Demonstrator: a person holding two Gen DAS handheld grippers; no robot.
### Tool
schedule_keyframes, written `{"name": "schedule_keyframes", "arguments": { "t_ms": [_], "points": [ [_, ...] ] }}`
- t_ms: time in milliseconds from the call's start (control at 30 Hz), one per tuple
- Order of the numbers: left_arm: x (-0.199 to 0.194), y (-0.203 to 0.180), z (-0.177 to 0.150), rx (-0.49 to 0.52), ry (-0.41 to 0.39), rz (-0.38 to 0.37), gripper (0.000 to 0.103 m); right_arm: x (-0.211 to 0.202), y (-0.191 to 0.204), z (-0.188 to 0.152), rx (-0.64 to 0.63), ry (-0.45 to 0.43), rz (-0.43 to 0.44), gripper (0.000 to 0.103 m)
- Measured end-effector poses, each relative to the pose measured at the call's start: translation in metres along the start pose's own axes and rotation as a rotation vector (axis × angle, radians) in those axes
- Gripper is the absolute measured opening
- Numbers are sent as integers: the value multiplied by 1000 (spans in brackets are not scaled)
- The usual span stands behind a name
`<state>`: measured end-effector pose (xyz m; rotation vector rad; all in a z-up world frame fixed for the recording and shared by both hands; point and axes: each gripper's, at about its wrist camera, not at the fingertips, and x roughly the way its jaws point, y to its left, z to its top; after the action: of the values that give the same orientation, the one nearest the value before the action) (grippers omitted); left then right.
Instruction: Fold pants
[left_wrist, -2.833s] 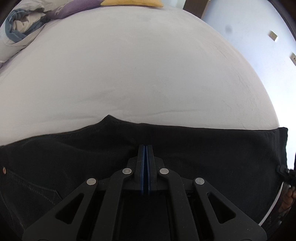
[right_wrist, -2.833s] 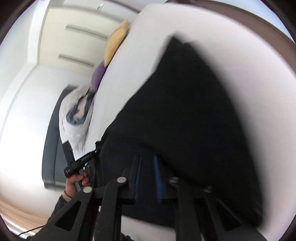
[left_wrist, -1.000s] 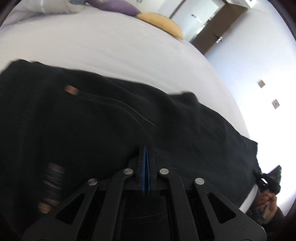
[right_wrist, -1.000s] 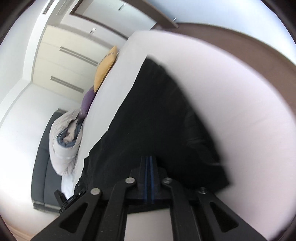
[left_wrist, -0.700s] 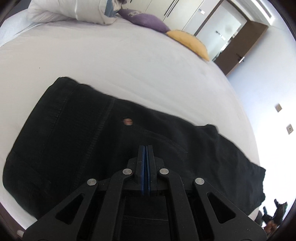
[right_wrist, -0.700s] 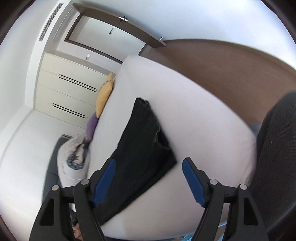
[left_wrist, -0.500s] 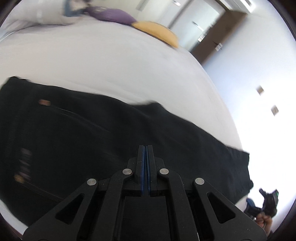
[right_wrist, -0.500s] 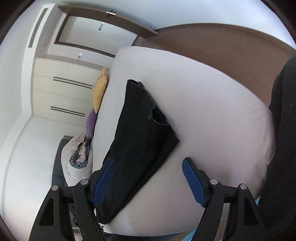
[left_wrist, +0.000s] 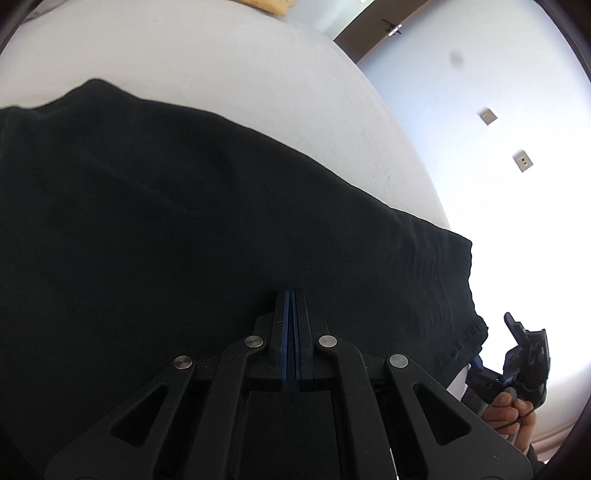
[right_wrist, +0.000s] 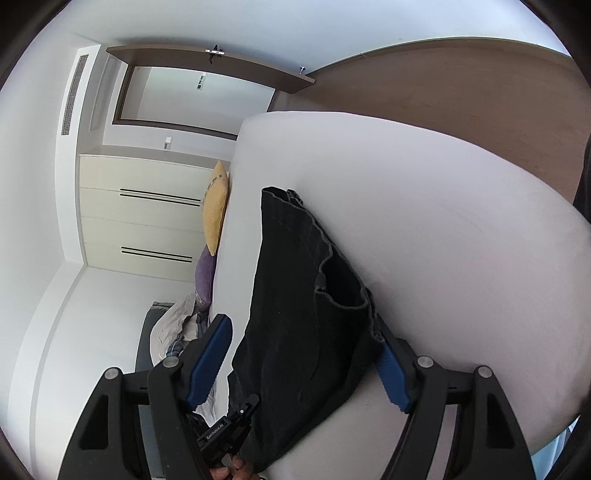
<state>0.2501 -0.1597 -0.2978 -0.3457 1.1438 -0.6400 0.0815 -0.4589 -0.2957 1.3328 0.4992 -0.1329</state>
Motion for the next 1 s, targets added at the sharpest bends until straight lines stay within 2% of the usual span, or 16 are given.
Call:
{"name": "schedule_keyframes", "arguments": {
  "t_ms": [33, 67, 100, 133, 167, 200, 300, 500, 633, 733, 767, 833, 900, 933, 1000],
  "points": [
    [-7, 12, 1, -18, 2, -20, 1, 2, 1, 1, 1, -3, 0, 71],
    [-12, 21, 2, -33, 4, -35, 1, 5, 1, 3, -2, -3, -2, 61],
    [-14, 28, 3, -54, 8, -56, 1, 8, 1, 4, -7, 4, -5, 46],
    [-8, 29, 1, -72, 10, -73, 1, 13, 0, 6, -12, 19, -15, 38],
    [-6, 30, 0, -82, 9, -84, 1, 18, -1, 6, -10, 27, -26, 24],
    [-7, 34, -1, -82, 5, -89, 1, 21, -4, 7, -3, 31, -46, 17],
    [-3, 30, -2, -62, -2, -78, 1, 24, -3, 7, -18, 32, -70, 14],
    [-9, 44, 2, -79, 5, -92, 1, 26, 26, 1, -141, 28, -146, 13],
    [-16, 53, 0, -83, 8, -90, 1, 40, 72, -18, -332, 56, -177, 13],
    [-15, 54, -2, -80, 6, -89, 1, 68, 121, -61, -606, 131, -193, 12],
    [-14, 54, -2, -79, 5, -92, 1, 85, 137, -87, -729, 182, -206, 12],
    [-14, 56, -3, -81, 2, -99, 1, 112, 150, -135, -929, 290, -241, 12],
    [-13, 58, -3, -89, 0, -107, 1, 144, 146, -190, -1124, 400, -311, 12],
    [-13, 58, -3, -95, 0, -111, 1, 153, 139, -204, -1145, 429, -335, 12],
    [-13, 60, -2, -119, 2, -121, 1, 159, 132, -214, -1164, 414, -362, 12]
  ]
}}
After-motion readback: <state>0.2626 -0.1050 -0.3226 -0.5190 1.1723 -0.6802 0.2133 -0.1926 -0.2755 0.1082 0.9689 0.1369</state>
